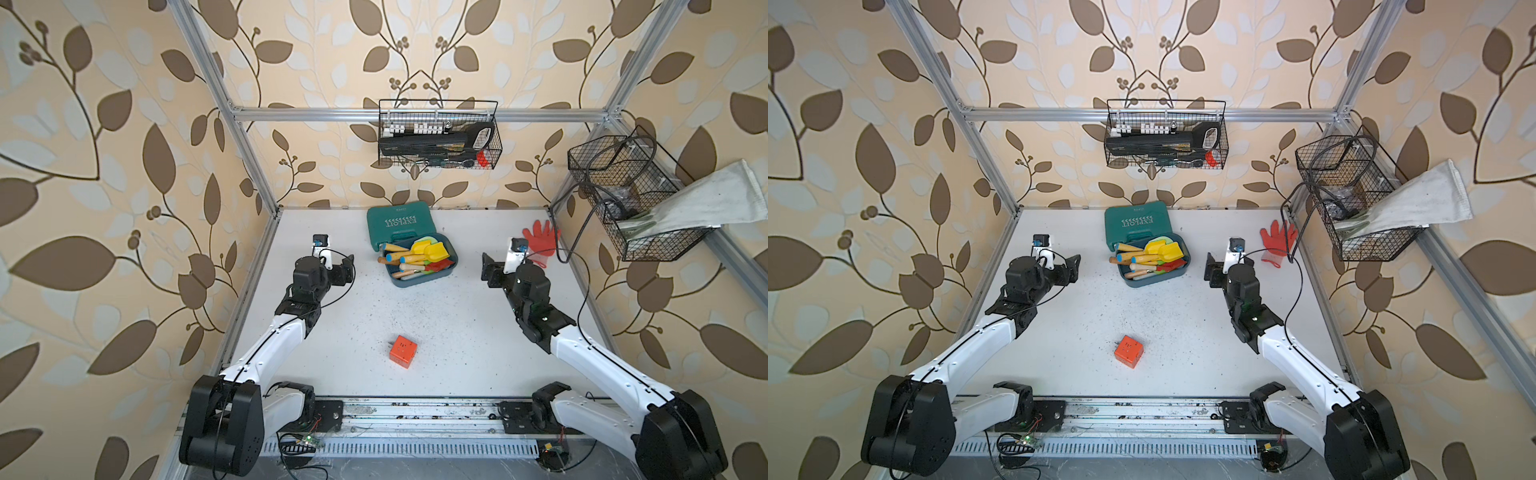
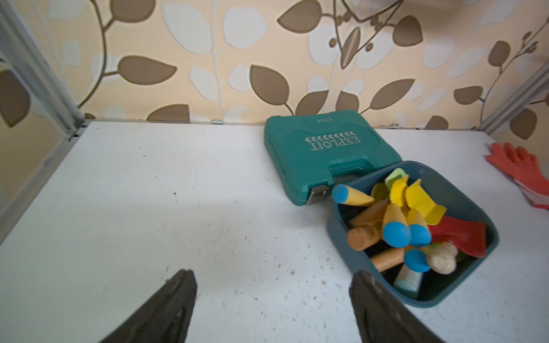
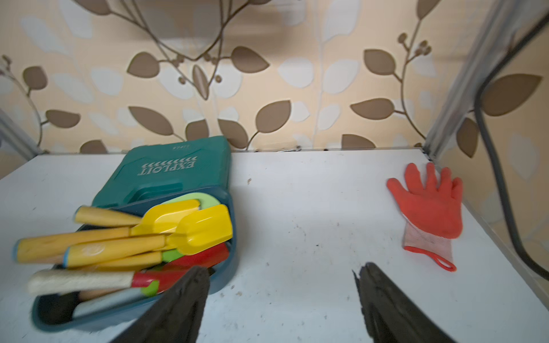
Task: Take the shovel out of the storage box
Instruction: Pick up the shovel from the storage box.
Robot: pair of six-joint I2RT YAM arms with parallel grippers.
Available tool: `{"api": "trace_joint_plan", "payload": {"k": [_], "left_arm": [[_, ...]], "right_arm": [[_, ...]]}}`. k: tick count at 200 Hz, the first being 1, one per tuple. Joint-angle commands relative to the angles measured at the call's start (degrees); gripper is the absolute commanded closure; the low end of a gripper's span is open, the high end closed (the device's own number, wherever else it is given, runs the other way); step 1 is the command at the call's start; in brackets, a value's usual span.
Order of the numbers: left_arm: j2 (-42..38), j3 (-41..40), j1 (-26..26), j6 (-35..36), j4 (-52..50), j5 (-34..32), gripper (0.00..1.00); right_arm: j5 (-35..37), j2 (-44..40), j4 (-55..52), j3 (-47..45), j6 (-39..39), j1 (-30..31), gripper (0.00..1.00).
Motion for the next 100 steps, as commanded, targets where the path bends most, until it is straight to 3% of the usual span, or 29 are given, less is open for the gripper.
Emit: {"api": "trace_joint_plan", "payload": {"k": [1, 46, 71, 100], "left_arm": [[-0.3, 6.2, -2.4, -0.4, -5.9, 4.0, 0.17], [2.1, 10.5, -11.5, 8.4, -12.9, 3.3, 0.18], [5.7, 15.6, -13.8, 14.4, -20.1, 11.9, 0.23], [9.8, 18.9, -20.1, 21.7, -24.1, 9.3, 0.27]], "right_arm": [[2.5, 2.8, -14.0, 6.8, 2.1, 4.6, 0.18], [-4.7, 4.9, -14.9, 6.2, 2.6, 6.3, 0.17], [-7.0, 3.5, -16.7, 6.3, 1.5, 6.3, 0.16], [-8.3, 1.9, -18.8, 5.7, 1.0, 6.1, 0.12]]}}
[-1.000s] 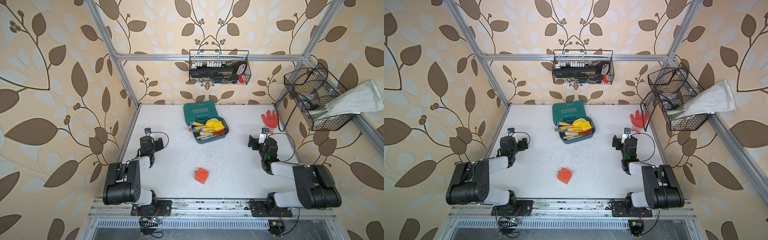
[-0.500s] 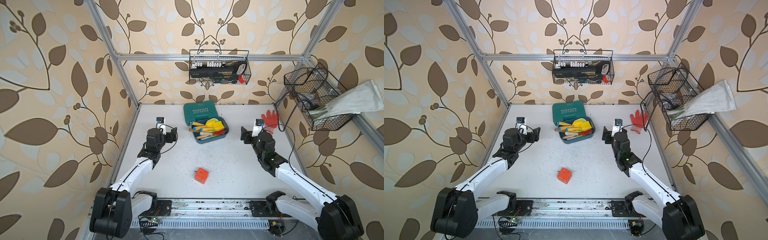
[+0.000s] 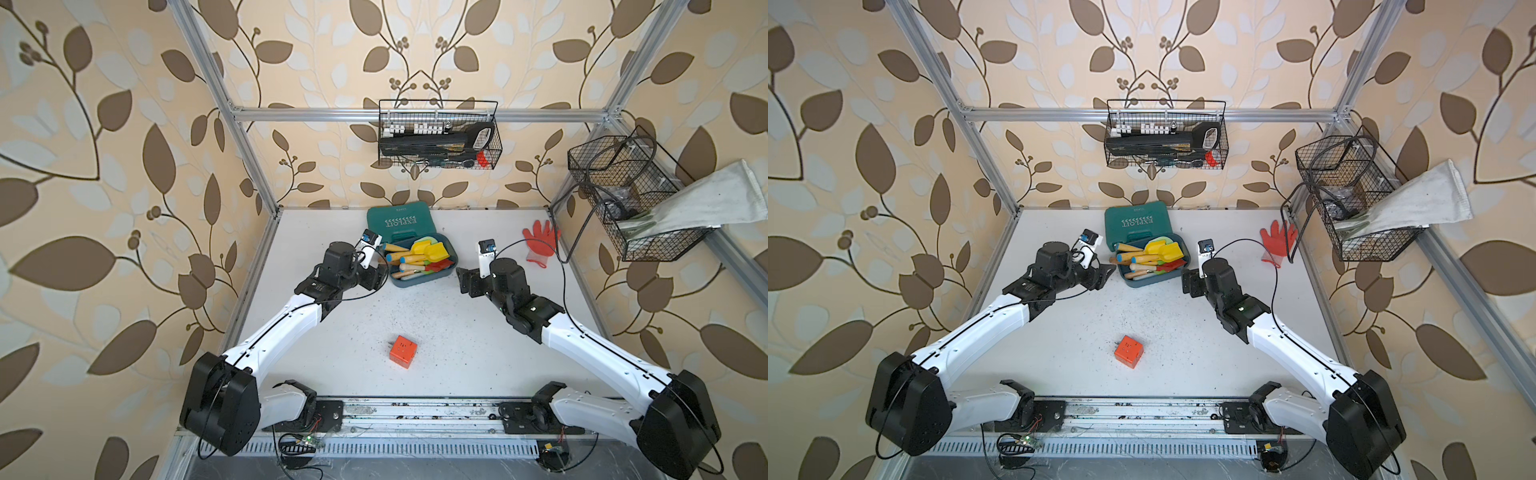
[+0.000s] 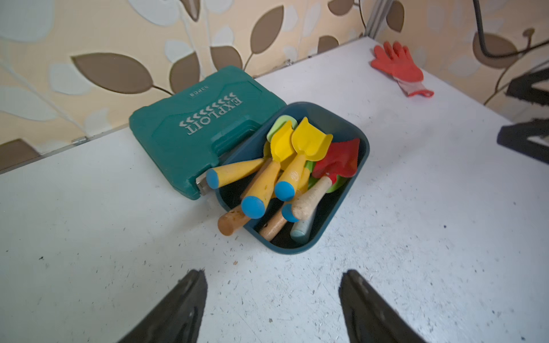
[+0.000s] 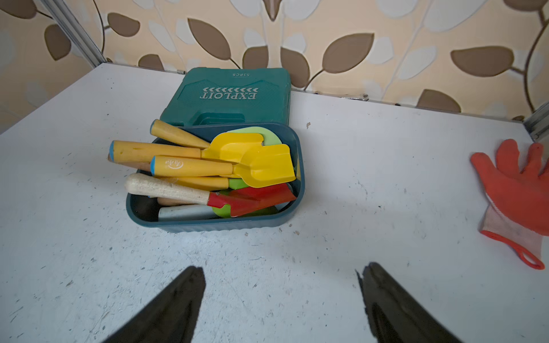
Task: Take the shovel out of the storage box
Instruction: Pick up the shovel from the storage box.
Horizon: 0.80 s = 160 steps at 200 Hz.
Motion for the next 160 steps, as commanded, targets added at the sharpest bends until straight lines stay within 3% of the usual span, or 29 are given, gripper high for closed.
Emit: {"api": "trace_joint_plan", "payload": {"k": [1, 56, 160], "left_arm": [[2.4, 4.0, -4.4, 8.6, -5.8, 2.1, 0.27], [9.7, 11.6, -7.7, 12.3, -12.8, -0.4, 0.48], [21.4, 22.0, -7.9, 16.6, -17.3, -4.0, 0.49]], "right_arm": [[-2.5, -1.8, -3.0, -0.9, -0.5, 0.0, 0.12], [-9.8, -1.5, -5.5, -0.2, -0.1, -3.2, 0.19], [-13.4, -1.2, -5.3, -0.6, 1.1, -6.2, 0.19]]}}
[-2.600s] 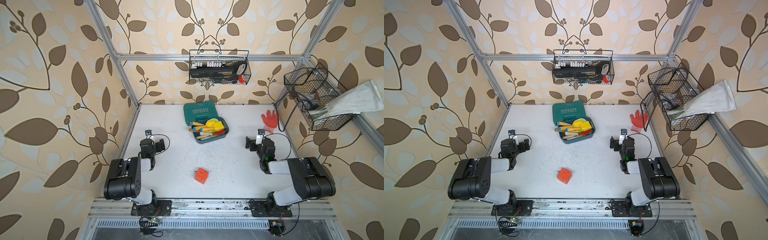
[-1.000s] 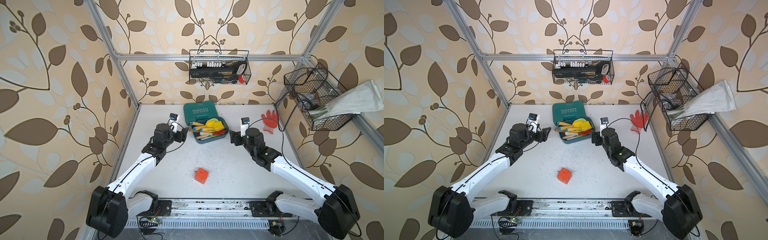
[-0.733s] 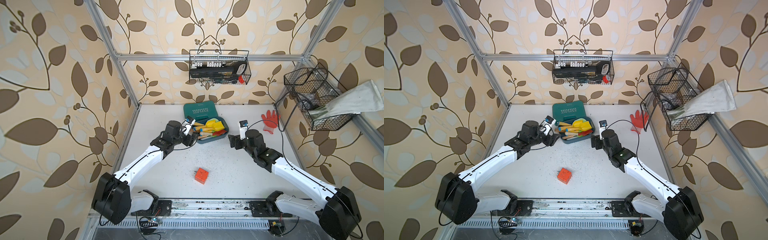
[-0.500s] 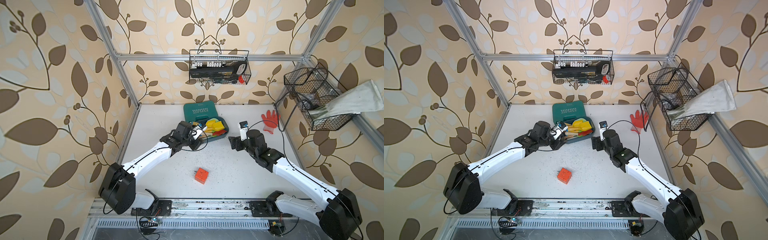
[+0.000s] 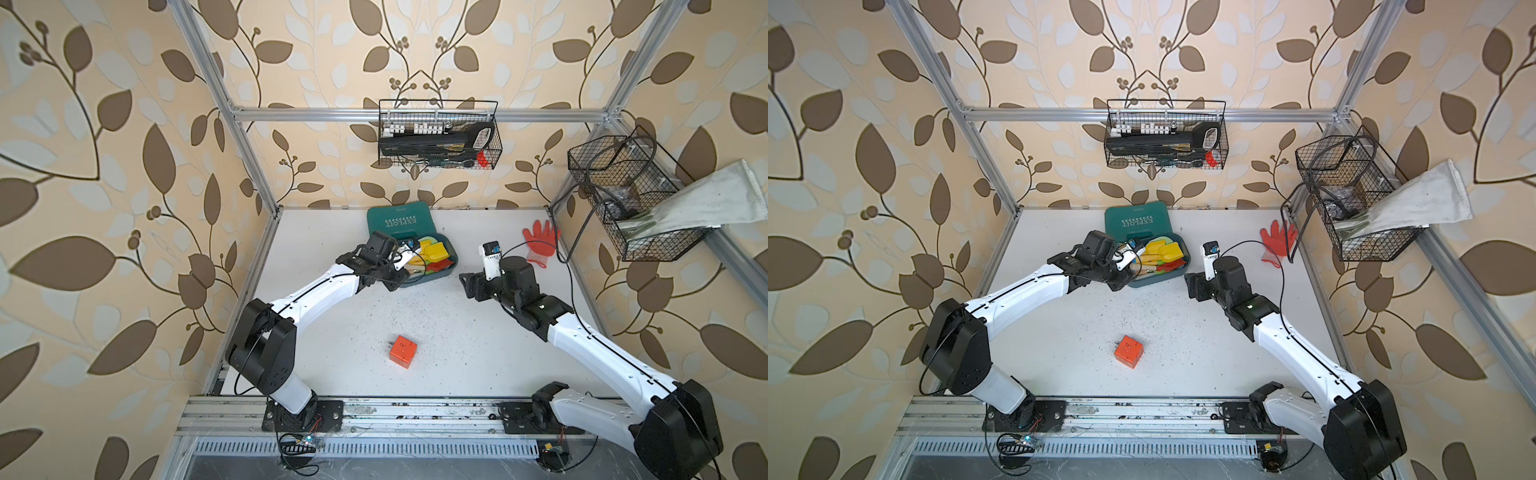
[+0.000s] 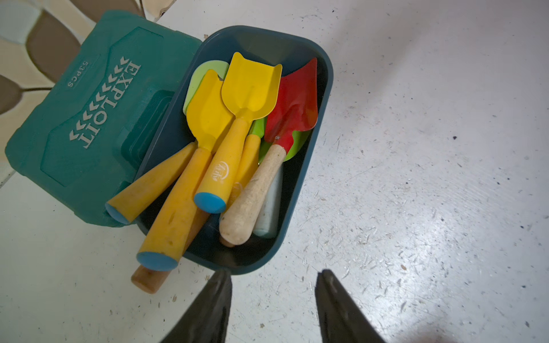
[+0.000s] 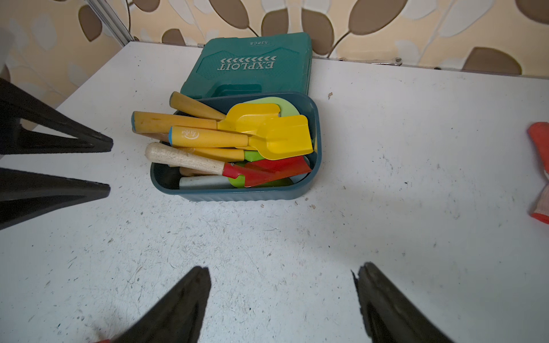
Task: Take the shovel out of the storage box
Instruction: Pick up the shovel from the storage box.
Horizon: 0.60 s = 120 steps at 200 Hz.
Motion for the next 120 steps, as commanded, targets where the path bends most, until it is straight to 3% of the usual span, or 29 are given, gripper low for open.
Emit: {"api": "trace_joint_plan", "payload": {"k": [1, 51, 120], "left_arm": [[2.3, 3.7, -0.1, 2.8, -1.3, -0.6, 0.49], [8.9, 9.7, 0.0, 3.0, -4.9, -4.0, 0.50], [11.4, 11.5, 1.0, 2.5, -6.1, -4.9, 0.53]], "right_arm": [[-1.2, -0.1, -0.6, -0.6, 0.8, -0.4, 0.19], [-1.9, -0.2, -0.2, -0.8, 0.9, -0.7, 0.18], [-2.6, -1.2, 0.0, -1.3, 1.2, -1.5, 0.18]]}}
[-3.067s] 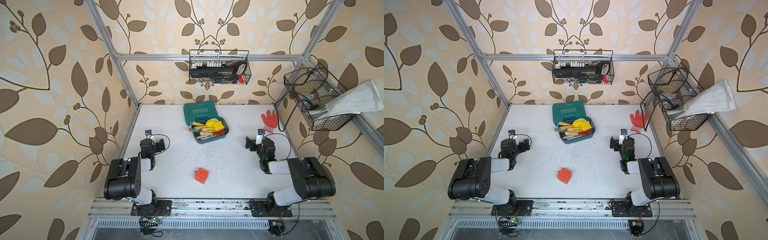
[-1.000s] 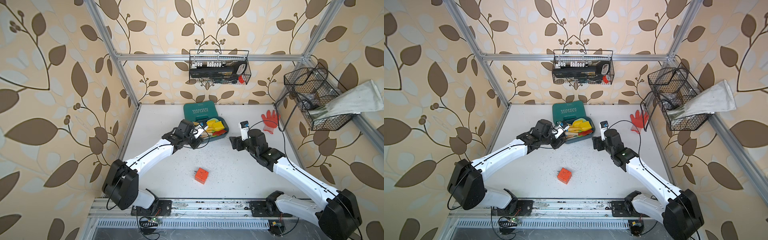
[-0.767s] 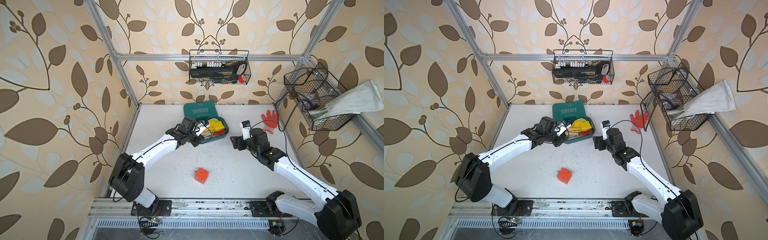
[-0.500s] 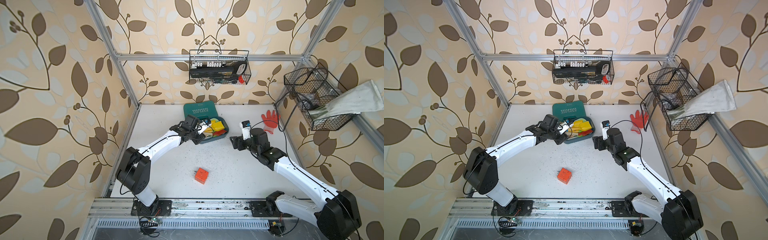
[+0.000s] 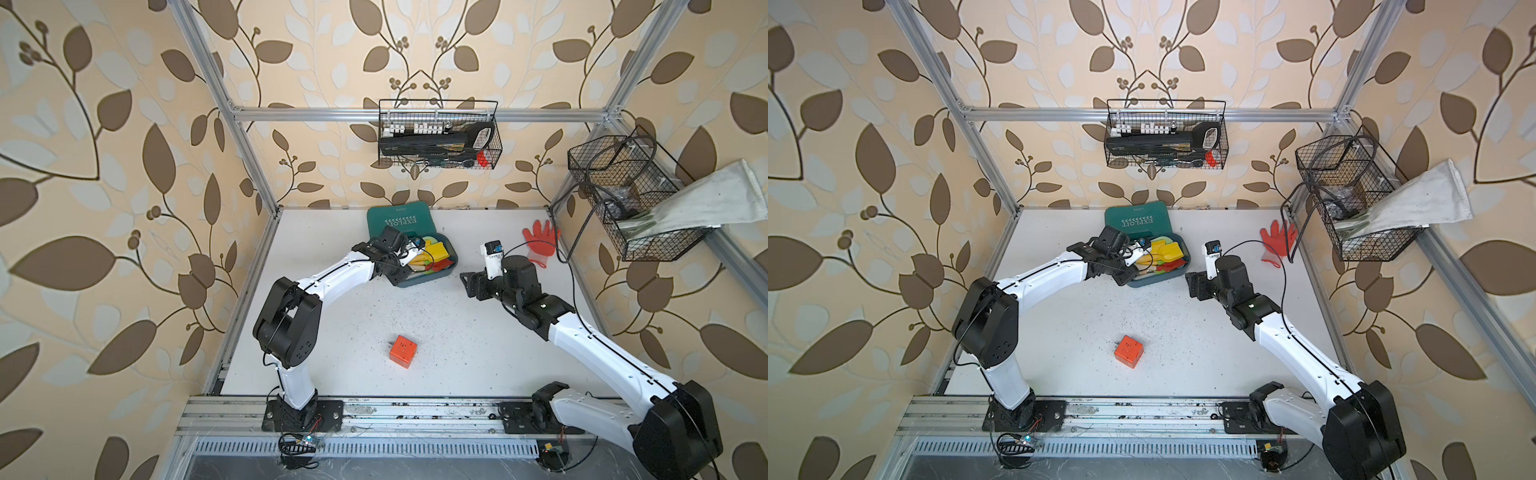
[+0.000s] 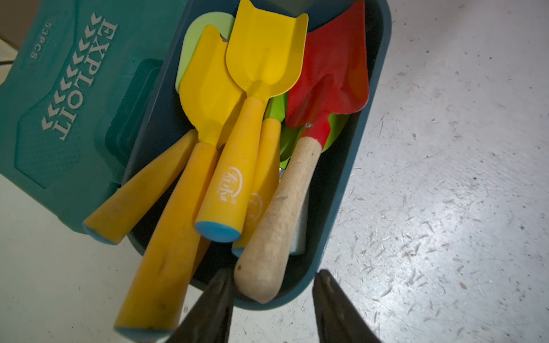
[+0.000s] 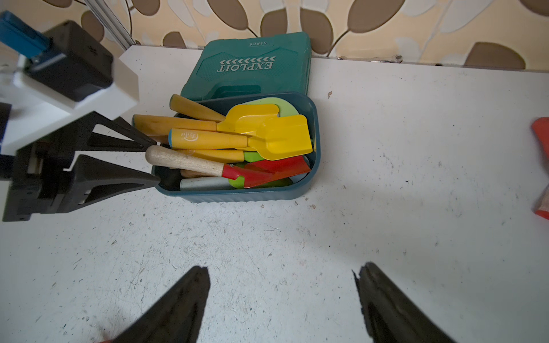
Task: Take the shovel out of the storage box
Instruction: Pick up the shovel from the storage box.
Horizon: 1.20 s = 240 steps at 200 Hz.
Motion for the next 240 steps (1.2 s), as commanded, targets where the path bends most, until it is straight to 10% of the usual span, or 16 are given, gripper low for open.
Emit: {"api": "trace_joint_plan", "payload": {"k": [1, 158, 240], "left_arm": [[0.9, 2.9, 0.9, 0.3, -1.0, -0.4, 0.54], [3.2, 5.5, 1.6, 0.6, -3.3, 5.2, 0.64], [2.2, 5.6, 2.0, 0.2, -2.9, 6.4, 0.84]], "right_arm": [[-1.1, -1.1, 0.0, -1.3, 0.6, -0.3, 0.18], [-2.5, -1.9, 0.3, -1.9, 1.1, -2.1, 0.19], [-3.5, -1.8, 0.3, -2.0, 1.5, -2.7, 0.20]]}}
